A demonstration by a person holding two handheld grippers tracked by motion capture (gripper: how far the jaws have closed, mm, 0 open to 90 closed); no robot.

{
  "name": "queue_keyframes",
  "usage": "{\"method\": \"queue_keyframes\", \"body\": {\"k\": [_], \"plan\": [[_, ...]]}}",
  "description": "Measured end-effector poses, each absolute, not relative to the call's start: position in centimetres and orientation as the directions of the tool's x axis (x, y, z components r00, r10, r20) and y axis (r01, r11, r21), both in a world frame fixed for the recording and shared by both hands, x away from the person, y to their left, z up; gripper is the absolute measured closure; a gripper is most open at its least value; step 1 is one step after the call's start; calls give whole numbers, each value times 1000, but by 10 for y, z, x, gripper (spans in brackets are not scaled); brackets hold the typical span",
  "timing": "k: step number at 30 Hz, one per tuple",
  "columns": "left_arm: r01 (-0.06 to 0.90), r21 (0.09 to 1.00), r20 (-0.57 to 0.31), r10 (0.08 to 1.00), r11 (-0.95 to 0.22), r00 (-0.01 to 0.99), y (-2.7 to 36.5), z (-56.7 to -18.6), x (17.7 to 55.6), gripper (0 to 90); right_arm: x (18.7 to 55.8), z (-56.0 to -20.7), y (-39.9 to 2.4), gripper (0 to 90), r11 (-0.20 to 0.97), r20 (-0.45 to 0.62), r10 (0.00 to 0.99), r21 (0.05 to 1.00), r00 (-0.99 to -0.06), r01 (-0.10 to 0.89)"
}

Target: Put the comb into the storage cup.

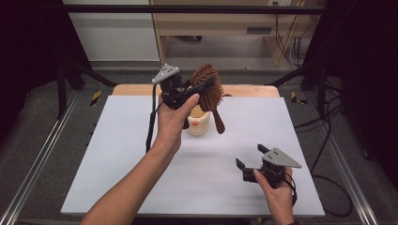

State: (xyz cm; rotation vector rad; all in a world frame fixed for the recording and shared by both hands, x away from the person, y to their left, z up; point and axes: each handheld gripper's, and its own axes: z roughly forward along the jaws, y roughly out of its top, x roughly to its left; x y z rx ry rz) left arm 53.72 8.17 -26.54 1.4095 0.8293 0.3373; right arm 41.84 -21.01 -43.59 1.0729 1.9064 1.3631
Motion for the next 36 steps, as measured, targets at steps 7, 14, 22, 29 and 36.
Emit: {"method": "queue_keyframes", "body": {"k": [7, 14, 22, 29, 36], "plan": [[261, 946, -323, 665, 195, 673, 87, -262, 539, 509, 418, -436, -211, 54, 161, 9, 855, 946, -518, 281], [258, 946, -321, 674, 196, 665, 90, -259, 542, 509, 418, -435, -210, 51, 160, 10, 850, 948, -526, 276], [247, 949, -314, 676, 197, 666, 92, -254, 542, 509, 418, -435, -211, 49, 155, 10, 851, 950, -525, 271], [237, 950, -310, 682, 203, 662, 95, -250, 542, 508, 417, -435, -210, 46, 159, 7, 848, 951, -531, 266], [237, 947, -320, 686, 217, 653, 100, -250, 547, 508, 417, -435, -210, 46, 160, 5, 847, 951, -531, 264]]}}
